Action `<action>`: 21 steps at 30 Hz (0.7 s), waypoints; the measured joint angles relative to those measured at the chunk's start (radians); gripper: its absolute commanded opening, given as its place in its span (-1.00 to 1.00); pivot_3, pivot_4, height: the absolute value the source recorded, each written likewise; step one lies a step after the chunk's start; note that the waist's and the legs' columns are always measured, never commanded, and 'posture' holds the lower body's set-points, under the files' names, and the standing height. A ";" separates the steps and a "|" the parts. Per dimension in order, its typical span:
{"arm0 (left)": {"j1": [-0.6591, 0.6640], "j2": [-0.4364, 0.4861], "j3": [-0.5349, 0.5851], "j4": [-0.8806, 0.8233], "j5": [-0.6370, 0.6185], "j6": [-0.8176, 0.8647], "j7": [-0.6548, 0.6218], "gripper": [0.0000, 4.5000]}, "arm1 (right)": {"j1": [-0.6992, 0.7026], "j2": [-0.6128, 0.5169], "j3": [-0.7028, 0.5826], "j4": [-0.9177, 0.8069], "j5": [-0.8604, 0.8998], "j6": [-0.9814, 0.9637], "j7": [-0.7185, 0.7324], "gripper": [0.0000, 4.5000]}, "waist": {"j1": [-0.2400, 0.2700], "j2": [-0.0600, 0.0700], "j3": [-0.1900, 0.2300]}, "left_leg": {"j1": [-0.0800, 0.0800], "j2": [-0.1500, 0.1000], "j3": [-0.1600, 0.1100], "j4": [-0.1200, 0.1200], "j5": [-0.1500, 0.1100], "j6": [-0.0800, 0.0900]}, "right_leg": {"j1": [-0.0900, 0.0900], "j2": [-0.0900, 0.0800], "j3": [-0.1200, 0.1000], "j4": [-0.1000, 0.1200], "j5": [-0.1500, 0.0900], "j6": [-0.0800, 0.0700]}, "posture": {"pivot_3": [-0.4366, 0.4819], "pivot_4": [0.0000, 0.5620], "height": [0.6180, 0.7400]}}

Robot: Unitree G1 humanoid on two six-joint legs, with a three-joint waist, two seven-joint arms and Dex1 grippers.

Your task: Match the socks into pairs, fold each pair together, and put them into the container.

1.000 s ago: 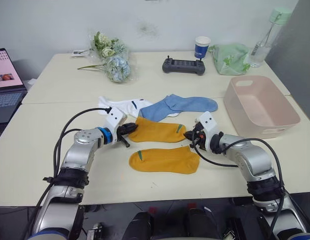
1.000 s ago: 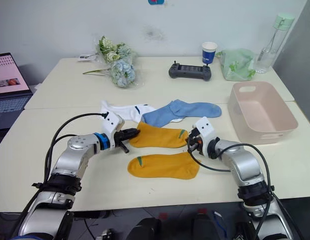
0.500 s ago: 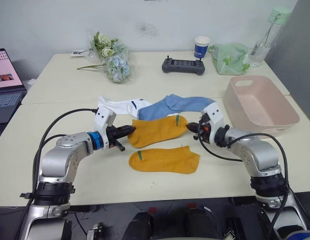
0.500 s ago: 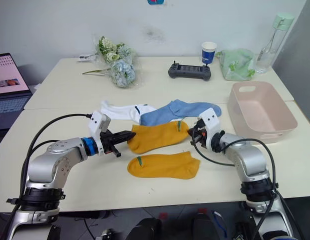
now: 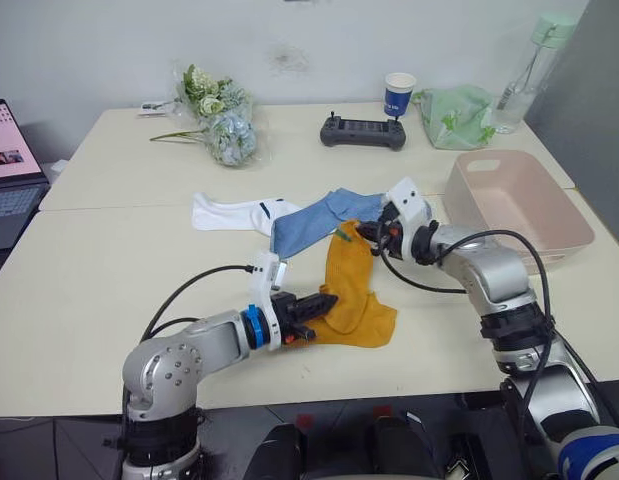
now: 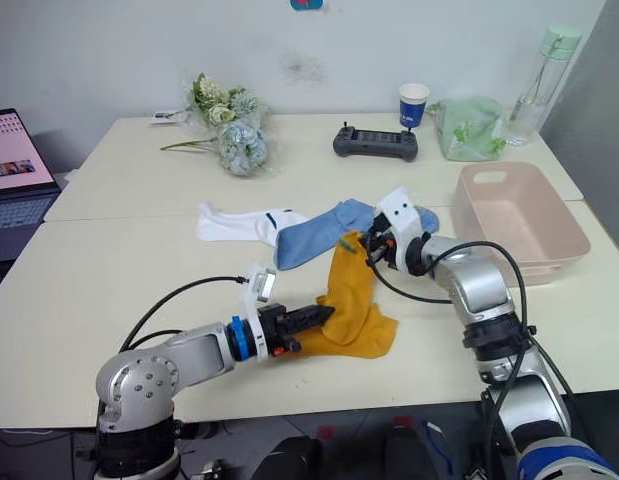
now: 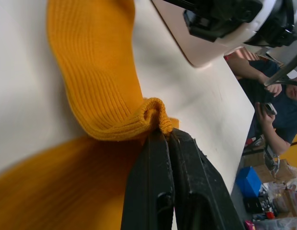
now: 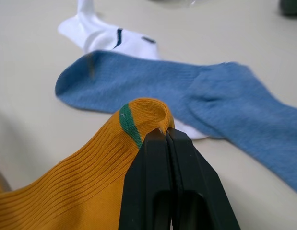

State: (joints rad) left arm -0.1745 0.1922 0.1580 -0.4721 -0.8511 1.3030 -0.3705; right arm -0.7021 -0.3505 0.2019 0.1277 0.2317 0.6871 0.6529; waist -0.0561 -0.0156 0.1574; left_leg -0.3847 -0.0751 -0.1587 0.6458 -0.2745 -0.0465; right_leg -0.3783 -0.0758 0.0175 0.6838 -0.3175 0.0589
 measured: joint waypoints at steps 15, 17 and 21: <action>0.061 0.275 -0.071 -0.056 0.003 -0.124 -0.133 0.26 | 0.093 -0.026 0.003 -0.059 -0.024 -0.105 0.082 -0.11 | 0.008 0.000 0.000 | 0.000 0.000 0.000 -0.001 0.000 0.000 | 0.000 0.000 0.000 -0.001 0.000 0.000 | -0.05 -0.47 1.00; 0.060 0.385 -0.069 -0.058 0.026 -0.162 -0.200 0.55 | 0.119 -0.054 -0.021 -0.118 -0.006 -0.097 0.097 0.20 | 0.009 0.000 0.000 | 0.000 0.000 0.000 -0.001 0.000 0.000 | 0.000 0.000 0.000 -0.002 0.000 0.000 | -0.05 -0.47 1.00; -0.019 0.545 -0.041 0.041 0.062 -0.282 -0.367 0.55 | 0.244 -0.186 -0.030 -0.312 0.068 -0.095 0.233 0.33 | 0.027 0.001 0.001 | -0.001 0.000 -0.001 -0.001 0.000 0.000 | 0.001 0.000 -0.001 -0.003 0.000 0.000 | -0.05 -0.47 1.00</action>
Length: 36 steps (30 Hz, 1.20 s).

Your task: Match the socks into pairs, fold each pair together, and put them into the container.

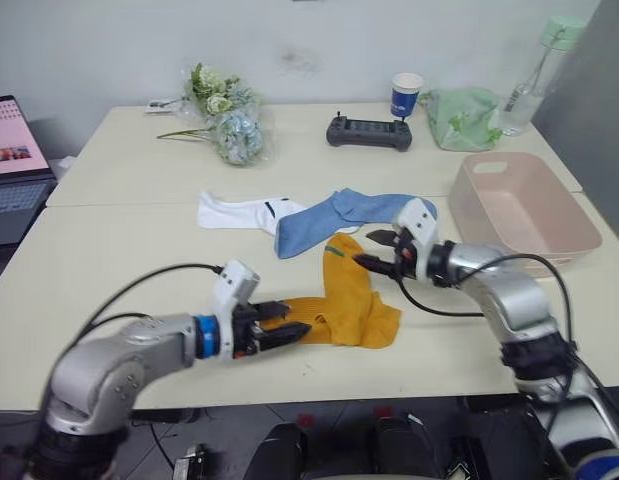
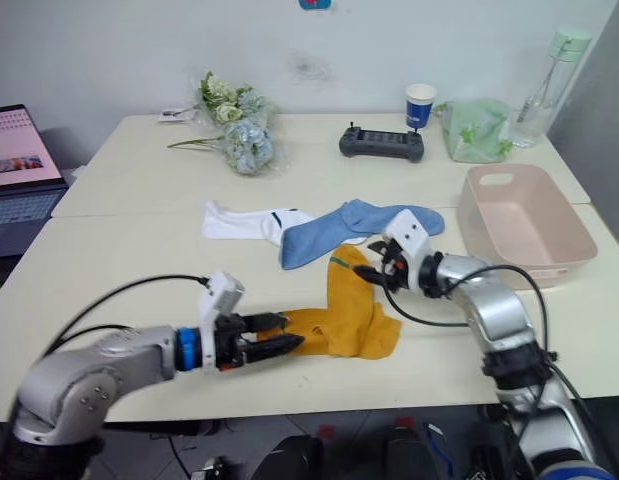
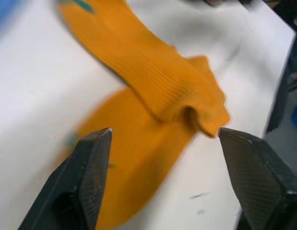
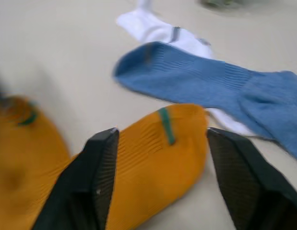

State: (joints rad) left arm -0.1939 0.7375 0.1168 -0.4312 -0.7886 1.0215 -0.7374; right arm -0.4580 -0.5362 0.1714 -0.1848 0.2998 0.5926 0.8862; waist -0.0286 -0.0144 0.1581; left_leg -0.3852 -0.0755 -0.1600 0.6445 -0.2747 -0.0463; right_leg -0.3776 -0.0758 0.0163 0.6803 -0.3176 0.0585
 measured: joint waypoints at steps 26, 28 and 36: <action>-0.673 -0.447 -0.329 1.280 0.689 -0.928 -0.206 -0.53 | 0.023 -0.007 0.283 0.122 -0.240 -0.449 0.234 -0.69 | -0.012 -0.003 0.001 | -0.001 -0.001 -0.001 0.002 0.000 0.000 | 0.000 0.000 -0.002 0.001 0.001 0.001 | -0.05 -0.47 1.00; -0.681 -0.449 -0.326 1.286 0.695 -0.936 -0.215 -0.83 | 0.023 -0.008 0.282 0.122 -0.240 -0.450 0.234 -1.00 | -0.012 -0.003 0.001 | -0.001 -0.001 -0.001 0.002 0.000 0.000 | 0.000 0.000 -0.002 0.001 0.001 0.001 | -0.05 -0.47 1.00; -0.655 -0.437 -0.264 1.213 0.673 -0.897 -0.219 -1.00 | 0.026 -0.029 0.240 0.105 -0.214 -0.445 0.248 -1.00 | -0.013 -0.003 0.001 | -0.001 -0.001 -0.001 0.002 0.000 0.000 | -0.001 0.000 -0.001 0.001 0.001 0.001 | -0.05 -0.47 1.00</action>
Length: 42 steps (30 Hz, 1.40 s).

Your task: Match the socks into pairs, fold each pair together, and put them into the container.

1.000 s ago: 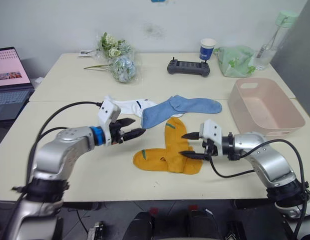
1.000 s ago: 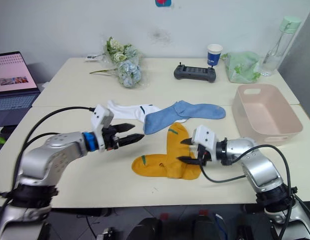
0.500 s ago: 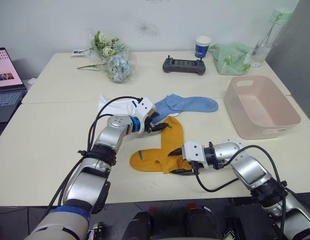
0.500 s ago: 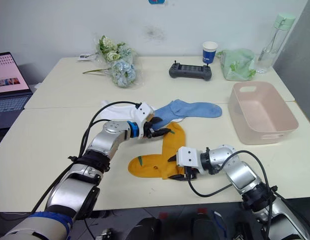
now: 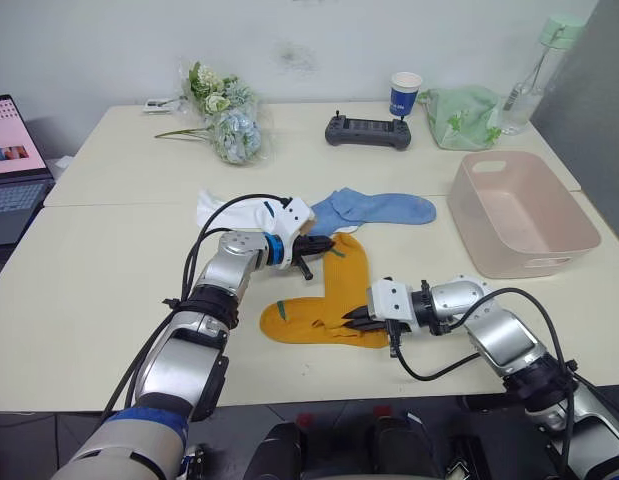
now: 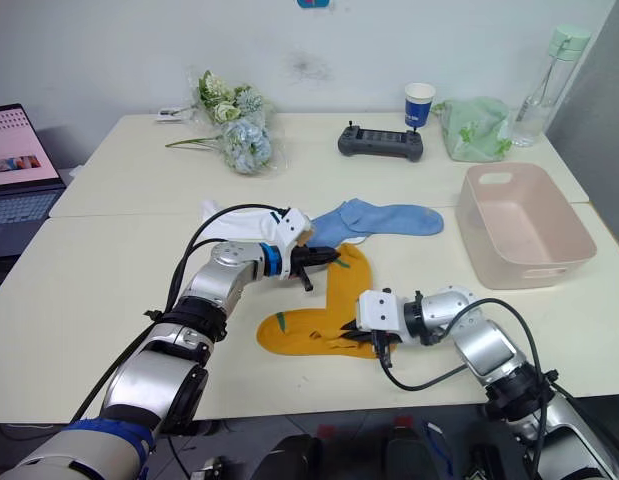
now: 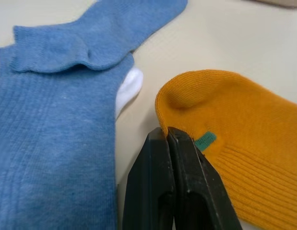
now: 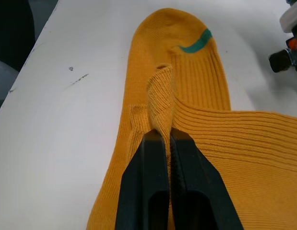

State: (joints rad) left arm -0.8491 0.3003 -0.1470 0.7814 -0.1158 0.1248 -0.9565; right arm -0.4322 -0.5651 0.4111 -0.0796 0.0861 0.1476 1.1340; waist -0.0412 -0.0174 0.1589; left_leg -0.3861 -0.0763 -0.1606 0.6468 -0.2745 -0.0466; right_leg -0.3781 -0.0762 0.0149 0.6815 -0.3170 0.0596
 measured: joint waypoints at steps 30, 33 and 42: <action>0.641 -0.018 0.195 -1.043 -0.184 0.581 0.469 -1.00 | -0.215 -0.058 -0.088 0.405 0.004 -0.364 0.190 0.15 | 0.012 0.000 0.000 | 0.002 0.001 0.001 0.000 0.000 0.000 | 0.003 0.000 0.001 -0.001 0.000 0.000 | -0.05 -0.47 1.00; 0.641 -0.012 0.200 -1.038 -0.184 0.561 0.484 -1.00 | -0.188 -0.083 -0.165 0.374 0.027 -0.277 0.137 0.61 | 0.013 0.000 0.000 | 0.002 0.001 0.000 0.000 0.000 0.000 | 0.003 0.000 0.001 -0.001 0.000 0.000 | -0.05 -0.47 1.00; 0.636 -0.006 0.225 -1.016 -0.192 0.542 0.492 -1.00 | 0.057 -0.065 -0.246 0.074 0.105 0.167 -0.067 0.99 | 0.011 0.000 0.000 | 0.002 0.001 0.001 0.000 0.000 0.000 | 0.003 -0.001 0.001 0.000 0.000 0.000 | -0.05 -0.47 1.00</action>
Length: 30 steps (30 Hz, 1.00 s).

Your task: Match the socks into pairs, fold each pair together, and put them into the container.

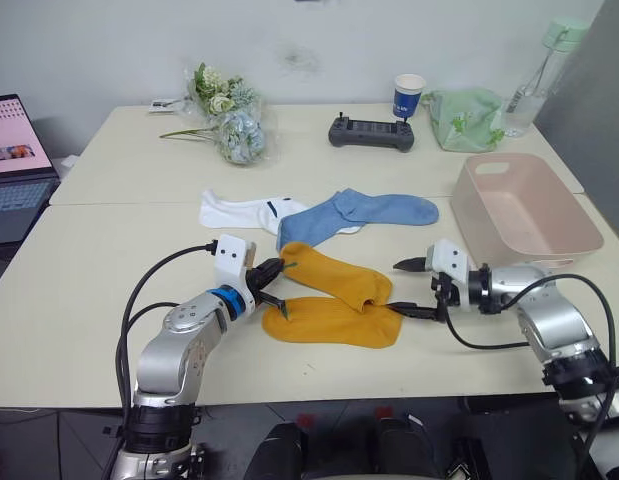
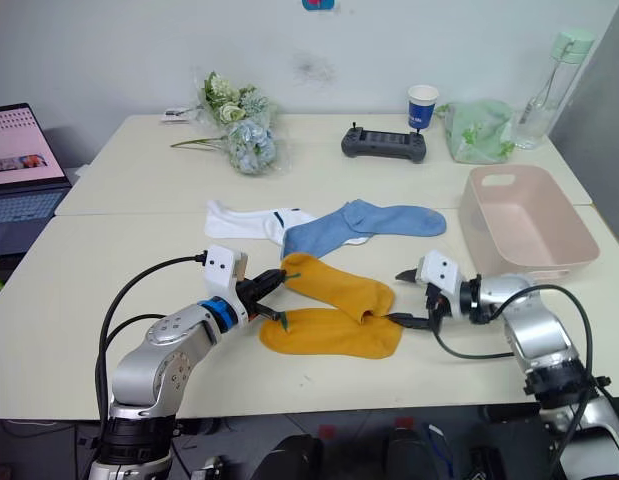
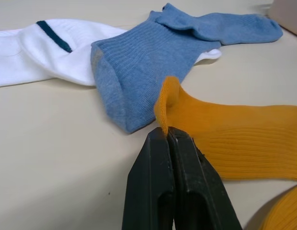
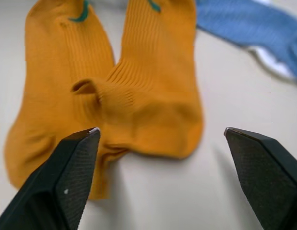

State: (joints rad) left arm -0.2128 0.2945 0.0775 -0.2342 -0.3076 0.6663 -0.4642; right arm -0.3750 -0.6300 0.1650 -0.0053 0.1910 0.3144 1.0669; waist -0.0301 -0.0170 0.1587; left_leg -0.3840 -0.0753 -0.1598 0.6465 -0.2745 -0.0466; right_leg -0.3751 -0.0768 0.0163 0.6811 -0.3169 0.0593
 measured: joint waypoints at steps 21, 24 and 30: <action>0.014 0.028 0.000 -0.045 -0.048 0.056 -0.010 -1.00 | -0.008 0.036 0.053 -0.047 -0.118 -0.139 -0.135 -0.99 | 0.001 0.000 0.000 | 0.000 -0.001 0.000 0.000 0.000 0.000 | 0.000 0.000 0.000 -0.001 0.000 0.000 | -0.05 -0.47 1.00; 0.031 0.022 0.020 -0.093 -0.098 0.107 0.000 -1.00 | -0.043 -0.007 0.051 0.032 -0.169 -0.273 -0.134 -0.99 | 0.001 0.000 0.000 | 0.000 -0.001 0.000 0.000 0.000 0.000 | 0.000 0.000 0.000 -0.001 0.000 0.000 | -0.05 -0.47 1.00; 0.036 -0.019 0.027 -0.118 -0.143 0.157 0.055 -0.82 | -0.051 -0.018 0.054 0.150 -0.199 -0.394 -0.123 -1.00 | 0.001 0.000 0.000 | 0.001 0.000 0.001 0.000 0.000 0.000 | 0.001 0.000 0.000 -0.001 0.000 0.000 | -0.05 -0.47 1.00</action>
State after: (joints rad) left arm -0.1773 0.2757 0.1048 -0.3526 -0.4511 0.8231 -0.4087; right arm -0.4256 -0.6482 0.2188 0.1451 -0.0081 -0.0796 0.9441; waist -0.0288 -0.0171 0.1587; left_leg -0.3833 -0.0756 -0.1593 0.6465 -0.2745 -0.0466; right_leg -0.3740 -0.0764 0.0160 0.6804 -0.3169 0.0593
